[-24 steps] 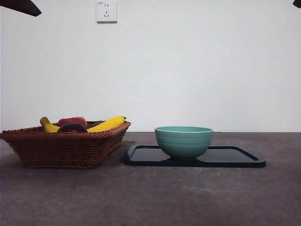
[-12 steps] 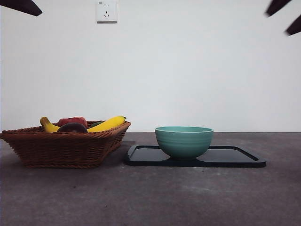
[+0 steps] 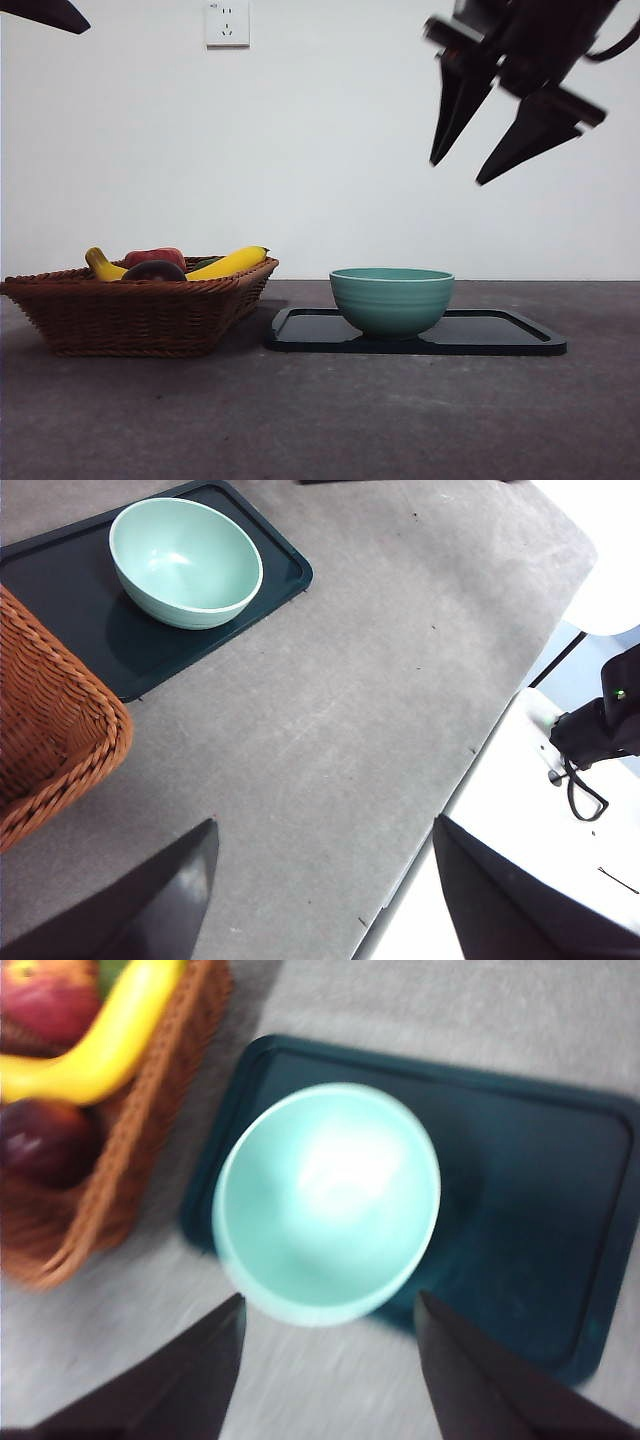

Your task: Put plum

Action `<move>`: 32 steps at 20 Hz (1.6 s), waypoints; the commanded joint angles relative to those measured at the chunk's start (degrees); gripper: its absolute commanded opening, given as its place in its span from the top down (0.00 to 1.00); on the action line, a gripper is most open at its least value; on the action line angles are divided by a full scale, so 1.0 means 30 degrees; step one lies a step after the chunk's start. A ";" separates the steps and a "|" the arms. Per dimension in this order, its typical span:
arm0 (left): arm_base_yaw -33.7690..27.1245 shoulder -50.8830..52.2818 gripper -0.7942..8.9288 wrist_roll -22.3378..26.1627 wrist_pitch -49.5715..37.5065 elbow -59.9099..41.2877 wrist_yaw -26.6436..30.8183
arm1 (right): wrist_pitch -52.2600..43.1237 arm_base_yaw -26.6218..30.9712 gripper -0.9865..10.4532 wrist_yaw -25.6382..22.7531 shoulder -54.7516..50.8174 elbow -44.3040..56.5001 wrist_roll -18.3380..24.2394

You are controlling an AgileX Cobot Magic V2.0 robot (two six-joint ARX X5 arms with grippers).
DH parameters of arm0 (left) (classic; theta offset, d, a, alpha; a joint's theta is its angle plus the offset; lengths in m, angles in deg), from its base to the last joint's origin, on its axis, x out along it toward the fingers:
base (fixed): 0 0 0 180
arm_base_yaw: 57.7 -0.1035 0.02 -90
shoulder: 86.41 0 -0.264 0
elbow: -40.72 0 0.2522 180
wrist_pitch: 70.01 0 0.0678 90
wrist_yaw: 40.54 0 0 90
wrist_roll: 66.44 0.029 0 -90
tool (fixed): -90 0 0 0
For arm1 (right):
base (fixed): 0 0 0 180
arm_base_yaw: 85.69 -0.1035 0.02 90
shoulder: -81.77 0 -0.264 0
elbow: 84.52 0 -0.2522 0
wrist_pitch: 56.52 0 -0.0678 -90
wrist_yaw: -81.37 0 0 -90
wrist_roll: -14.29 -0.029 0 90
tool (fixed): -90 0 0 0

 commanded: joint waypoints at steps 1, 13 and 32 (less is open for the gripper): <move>0.0051 -0.0131 0.57 0.0291 -0.0226 0.0379 -0.0080 | -0.0080 -0.0007 0.68 -0.0459 0.1872 -0.1195 0.0634; 0.0051 -0.0131 0.57 0.0291 -0.0226 0.0379 -0.0080 | -0.1829 0.0131 0.76 -0.0867 0.7264 -0.1909 0.0882; 0.0051 -0.0131 0.57 0.0284 -0.0226 0.0379 -0.0080 | 0.3730 -0.0925 0.91 -0.0364 -0.1829 -0.2135 0.2506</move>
